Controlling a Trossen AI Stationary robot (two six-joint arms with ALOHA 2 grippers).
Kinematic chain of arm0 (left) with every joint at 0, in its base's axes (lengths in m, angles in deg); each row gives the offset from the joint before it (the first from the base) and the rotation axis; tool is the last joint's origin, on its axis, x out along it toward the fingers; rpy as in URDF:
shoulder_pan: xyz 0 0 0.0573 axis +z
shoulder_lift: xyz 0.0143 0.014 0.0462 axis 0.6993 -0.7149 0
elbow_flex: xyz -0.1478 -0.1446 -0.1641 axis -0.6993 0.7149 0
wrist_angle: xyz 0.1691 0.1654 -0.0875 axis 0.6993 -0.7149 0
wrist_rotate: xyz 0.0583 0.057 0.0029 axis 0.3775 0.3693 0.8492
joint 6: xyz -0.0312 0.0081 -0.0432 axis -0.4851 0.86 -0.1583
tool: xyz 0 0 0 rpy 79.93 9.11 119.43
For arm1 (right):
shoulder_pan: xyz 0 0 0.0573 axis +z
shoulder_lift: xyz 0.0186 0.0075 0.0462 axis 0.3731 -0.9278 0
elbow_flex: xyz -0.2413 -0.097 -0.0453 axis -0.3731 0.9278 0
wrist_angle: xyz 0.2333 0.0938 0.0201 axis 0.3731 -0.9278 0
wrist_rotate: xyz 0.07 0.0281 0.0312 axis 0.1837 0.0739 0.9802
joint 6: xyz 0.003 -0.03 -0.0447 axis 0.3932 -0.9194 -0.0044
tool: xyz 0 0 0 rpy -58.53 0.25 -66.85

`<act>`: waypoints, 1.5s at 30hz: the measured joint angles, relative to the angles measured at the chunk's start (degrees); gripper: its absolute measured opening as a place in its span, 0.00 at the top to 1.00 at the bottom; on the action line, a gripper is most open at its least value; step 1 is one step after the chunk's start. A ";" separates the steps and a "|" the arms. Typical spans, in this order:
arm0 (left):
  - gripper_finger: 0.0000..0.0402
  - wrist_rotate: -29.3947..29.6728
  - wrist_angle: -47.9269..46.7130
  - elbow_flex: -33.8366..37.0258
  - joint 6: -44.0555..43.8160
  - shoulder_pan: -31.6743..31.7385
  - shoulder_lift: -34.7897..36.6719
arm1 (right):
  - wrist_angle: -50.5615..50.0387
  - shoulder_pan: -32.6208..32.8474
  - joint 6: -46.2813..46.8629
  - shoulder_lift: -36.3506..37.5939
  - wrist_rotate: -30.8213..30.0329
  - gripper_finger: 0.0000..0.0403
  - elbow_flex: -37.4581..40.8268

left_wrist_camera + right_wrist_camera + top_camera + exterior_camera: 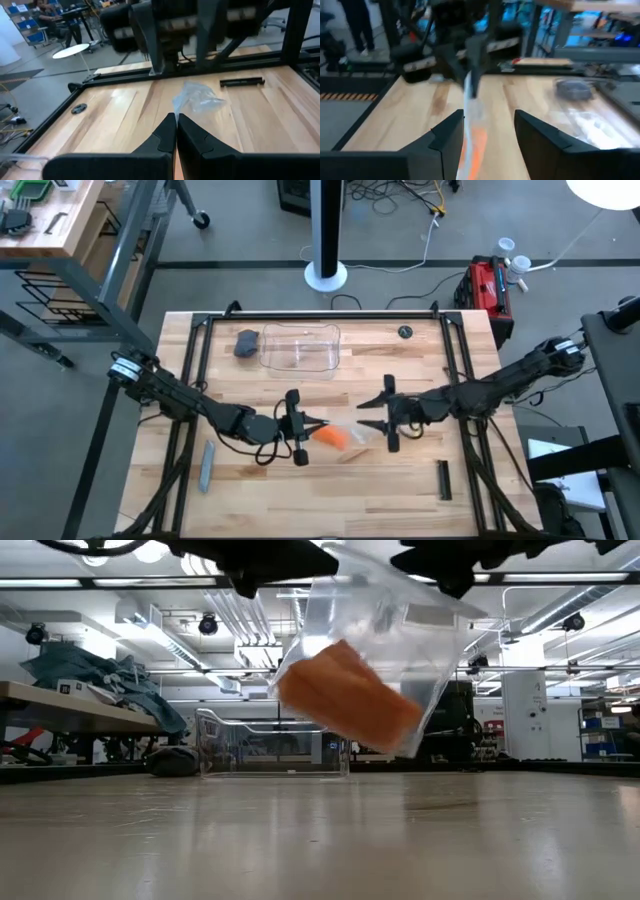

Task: Roll bandage
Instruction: Put the zip bag into the transparent bin

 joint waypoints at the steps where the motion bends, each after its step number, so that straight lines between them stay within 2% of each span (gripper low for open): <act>1: 1.00 -0.05 -0.22 -0.49 0.22 0.00 0.00 | 0.03 0.00 -0.04 -1.60 0.43 0.57 -1.10; 9: 1.00 -1.48 -8.73 -4.41 -0.82 -0.02 0.00 | -3.69 -0.15 0.80 -10.61 1.17 0.57 -10.08; 13: 1.00 -1.48 -9.81 -5.27 -0.83 -0.11 0.00 | -7.48 -0.20 0.75 -11.92 1.14 0.58 -12.94; 18: 1.00 -1.52 -10.26 -5.31 -0.98 -0.15 -0.02 | -8.17 -0.28 0.92 -12.18 2.39 0.63 -14.05; 24: 1.00 -1.52 -10.58 -5.26 -1.00 -0.33 -0.02 | -9.07 -0.28 1.37 -12.15 2.49 0.75 -13.99; 29: 1.00 -1.63 -10.56 -5.26 -1.18 -0.33 -0.02 | -10.14 -0.44 1.57 -12.12 4.23 0.97 -13.92; 38: 1.00 -2.19 -10.60 -5.18 -1.30 -0.33 -0.02 | -9.70 -0.92 2.18 -12.11 3.57 0.96 -13.92; 45: 1.00 -2.92 -10.58 -5.18 -1.56 -0.33 -0.02 | -8.39 -0.97 2.20 -12.14 3.41 0.90 -13.92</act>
